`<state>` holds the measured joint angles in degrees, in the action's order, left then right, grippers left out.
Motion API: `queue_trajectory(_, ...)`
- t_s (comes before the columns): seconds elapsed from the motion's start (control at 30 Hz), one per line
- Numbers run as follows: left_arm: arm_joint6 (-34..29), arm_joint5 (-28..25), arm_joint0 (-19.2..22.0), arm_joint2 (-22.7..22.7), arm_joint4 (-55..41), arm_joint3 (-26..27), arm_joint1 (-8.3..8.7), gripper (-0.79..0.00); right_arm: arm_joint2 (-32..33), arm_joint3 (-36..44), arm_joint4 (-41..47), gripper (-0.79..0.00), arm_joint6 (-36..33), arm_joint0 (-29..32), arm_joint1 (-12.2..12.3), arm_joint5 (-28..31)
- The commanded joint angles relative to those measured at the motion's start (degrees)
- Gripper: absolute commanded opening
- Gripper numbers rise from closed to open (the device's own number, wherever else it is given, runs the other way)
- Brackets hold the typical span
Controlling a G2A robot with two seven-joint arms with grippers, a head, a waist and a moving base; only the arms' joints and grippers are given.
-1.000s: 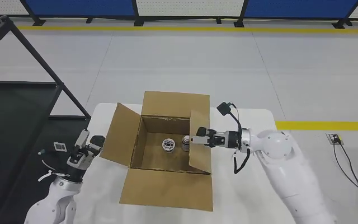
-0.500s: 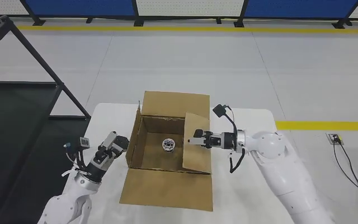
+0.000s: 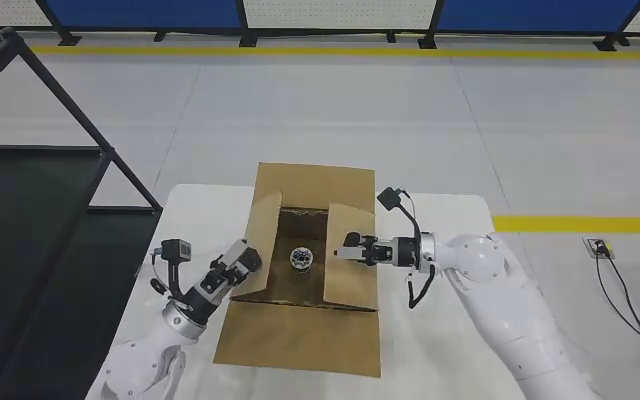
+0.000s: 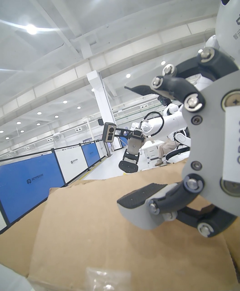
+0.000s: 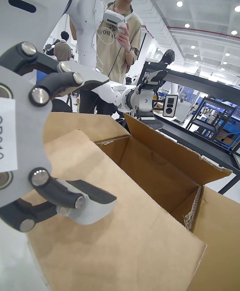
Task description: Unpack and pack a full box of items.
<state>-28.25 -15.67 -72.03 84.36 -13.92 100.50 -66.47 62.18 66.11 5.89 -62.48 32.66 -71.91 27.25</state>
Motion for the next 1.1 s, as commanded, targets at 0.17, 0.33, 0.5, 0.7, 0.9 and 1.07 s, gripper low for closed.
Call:
queue_trajectory(0.17,-0.51,1.30,1.51,-1.66,0.68,-1.24,-0.15,0.000,-0.91,-0.84,0.48,0.000,0.16,-0.30,-0.03,0.11)
queue_trajectory(0.33,-0.56,2.21,3.40,-3.12,0.94,-3.92,-0.34,0.000,-2.15,-1.23,0.06,0.000,-0.38,-0.60,-0.14,1.15)
queue_trajectory(0.5,-0.87,2.52,5.07,-4.57,1.19,-6.46,-0.55,0.000,-3.03,-0.89,-1.12,0.000,-0.50,-0.11,-0.06,2.58)
queue_trajectory(0.7,-1.31,2.52,6.38,-5.92,1.59,-8.65,-0.75,0.000,-4.10,0.49,-3.63,0.000,-0.28,0.70,0.11,4.28)
queue_trajectory(0.9,-1.35,2.35,7.27,-6.55,1.76,-10.15,-0.89,0.000,-5.14,0.96,-5.19,0.000,0.79,0.88,0.11,3.75)
queue_trajectory(1.07,-1.34,2.24,7.51,-6.72,1.81,-10.96,-0.94,0.000,-5.92,0.90,-6.02,0.000,1.61,0.68,0.04,3.54)
